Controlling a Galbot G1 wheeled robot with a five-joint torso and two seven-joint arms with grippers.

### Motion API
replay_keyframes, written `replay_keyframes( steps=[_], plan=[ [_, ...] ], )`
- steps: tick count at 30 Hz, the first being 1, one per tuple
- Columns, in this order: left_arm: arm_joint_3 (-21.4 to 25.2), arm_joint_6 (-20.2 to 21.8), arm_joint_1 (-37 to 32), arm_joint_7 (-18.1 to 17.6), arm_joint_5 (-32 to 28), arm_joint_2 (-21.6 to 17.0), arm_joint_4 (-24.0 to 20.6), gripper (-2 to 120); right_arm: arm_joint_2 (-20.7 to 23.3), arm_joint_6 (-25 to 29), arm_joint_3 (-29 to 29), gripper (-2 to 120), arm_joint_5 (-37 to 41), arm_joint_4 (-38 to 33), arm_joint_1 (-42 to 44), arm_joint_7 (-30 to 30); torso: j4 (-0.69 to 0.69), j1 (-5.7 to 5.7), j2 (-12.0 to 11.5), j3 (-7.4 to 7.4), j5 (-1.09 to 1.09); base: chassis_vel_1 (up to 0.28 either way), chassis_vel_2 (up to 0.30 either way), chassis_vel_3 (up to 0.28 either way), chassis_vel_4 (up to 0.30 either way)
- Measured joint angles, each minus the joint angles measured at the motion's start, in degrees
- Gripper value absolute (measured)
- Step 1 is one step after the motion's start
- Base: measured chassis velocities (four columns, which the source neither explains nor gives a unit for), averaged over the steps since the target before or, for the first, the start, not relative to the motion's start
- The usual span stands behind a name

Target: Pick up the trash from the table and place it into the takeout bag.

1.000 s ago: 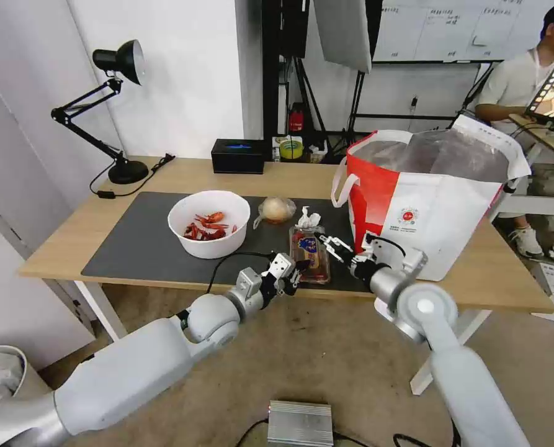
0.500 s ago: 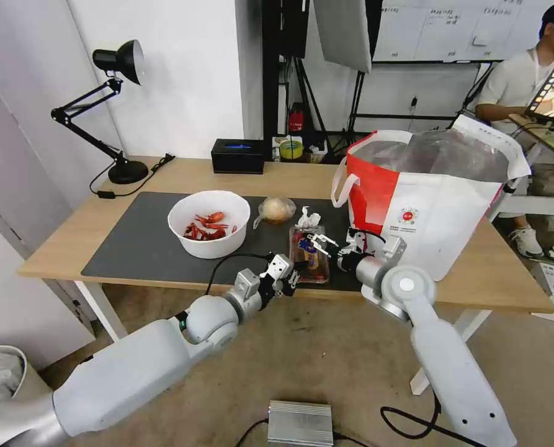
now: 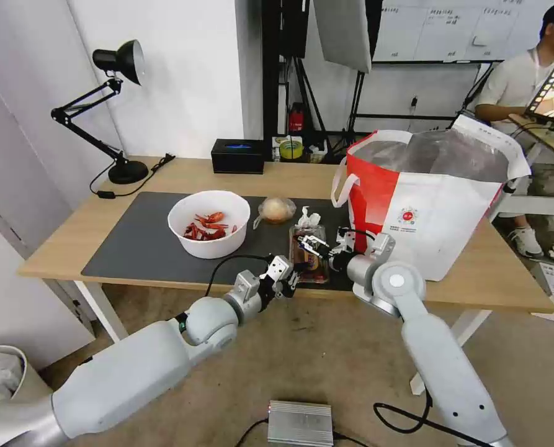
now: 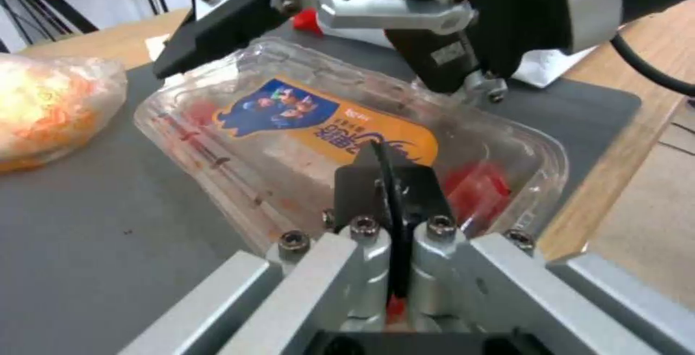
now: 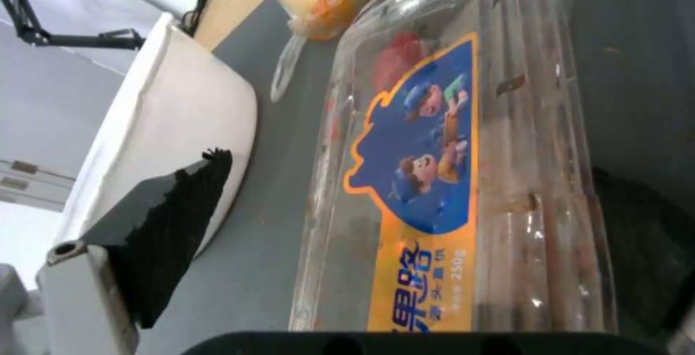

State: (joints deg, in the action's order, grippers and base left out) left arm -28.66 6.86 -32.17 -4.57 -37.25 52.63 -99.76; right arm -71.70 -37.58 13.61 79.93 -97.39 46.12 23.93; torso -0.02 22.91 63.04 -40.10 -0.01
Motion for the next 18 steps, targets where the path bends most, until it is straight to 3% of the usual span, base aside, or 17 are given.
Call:
replay_keyframes(
  steps=[12, 18],
  plan=[
    [0.0, -0.4, -0.1, 0.0, 0.0, -0.2, -0.1, 0, 0.3, -1.0, -0.4, 99, 0.0, 0.1, -0.7, 0.9, 0.03, 0.00, 0.0, 0.00, 0.02, 0.000, 0.000, 0.000, 0.000],
    [-0.3, -0.6, -0.1, -0.1, 0.1, 0.2, 0.1, 0, 0.9, -1.5, -0.4, 78, -0.1, -0.3, -0.5, 2.1, 0.01, 0.00, 0.0, 0.00, 0.01, 0.000, 0.000, 0.000, 0.000]
  ],
)
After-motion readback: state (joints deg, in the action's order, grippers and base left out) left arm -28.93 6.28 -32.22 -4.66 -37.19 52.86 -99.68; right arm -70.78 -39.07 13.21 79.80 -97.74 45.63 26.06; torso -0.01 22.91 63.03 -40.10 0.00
